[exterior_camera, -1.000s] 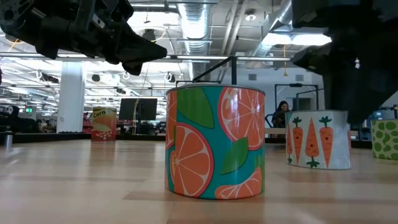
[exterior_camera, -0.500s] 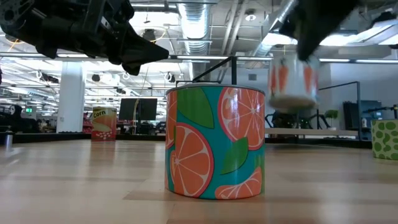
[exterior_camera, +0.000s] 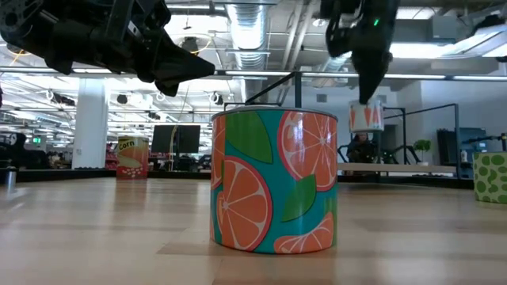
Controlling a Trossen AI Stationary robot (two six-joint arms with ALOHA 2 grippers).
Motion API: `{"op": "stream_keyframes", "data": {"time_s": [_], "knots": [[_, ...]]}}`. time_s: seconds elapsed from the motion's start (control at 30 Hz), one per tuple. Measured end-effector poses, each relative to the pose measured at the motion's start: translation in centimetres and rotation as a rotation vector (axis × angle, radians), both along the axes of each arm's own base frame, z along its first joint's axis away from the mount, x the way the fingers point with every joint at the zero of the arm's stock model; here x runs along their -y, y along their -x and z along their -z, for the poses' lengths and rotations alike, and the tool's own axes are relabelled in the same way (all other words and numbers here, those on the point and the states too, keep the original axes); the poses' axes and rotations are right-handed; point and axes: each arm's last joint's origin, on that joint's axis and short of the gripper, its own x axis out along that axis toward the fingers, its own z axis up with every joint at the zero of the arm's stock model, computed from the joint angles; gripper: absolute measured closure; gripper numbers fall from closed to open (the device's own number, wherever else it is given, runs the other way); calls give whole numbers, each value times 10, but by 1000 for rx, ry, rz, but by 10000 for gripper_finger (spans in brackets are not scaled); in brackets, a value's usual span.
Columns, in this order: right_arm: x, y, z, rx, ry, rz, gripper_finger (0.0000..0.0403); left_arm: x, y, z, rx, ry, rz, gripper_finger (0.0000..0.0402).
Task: Pick and place cans onto a shelf
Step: Put the canned sliced carrots on the shelf
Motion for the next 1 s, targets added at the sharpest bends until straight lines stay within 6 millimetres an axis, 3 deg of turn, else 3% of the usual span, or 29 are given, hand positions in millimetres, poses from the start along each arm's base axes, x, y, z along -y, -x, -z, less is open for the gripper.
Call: {"op": "stream_keyframes", "data": {"time_s": [0.17, 0.37, 0.57, 0.77, 1.0], "knots": [[43, 6, 13, -48, -8, 80, 386, 0, 0, 1, -7, 6, -3, 401], [75, 9, 22, -13, -18, 170, 390, 0, 0, 1, -8, 6, -5, 401], [91, 11, 29, 60, -35, 199, 389, 0, 0, 2, -15, 5, -5, 401], [94, 13, 40, 76, -28, 214, 389, 0, 0, 1, -15, 5, -6, 401], [97, 10, 40, 115, -9, 225, 388, 0, 0, 1, -14, 5, -6, 401]]}}
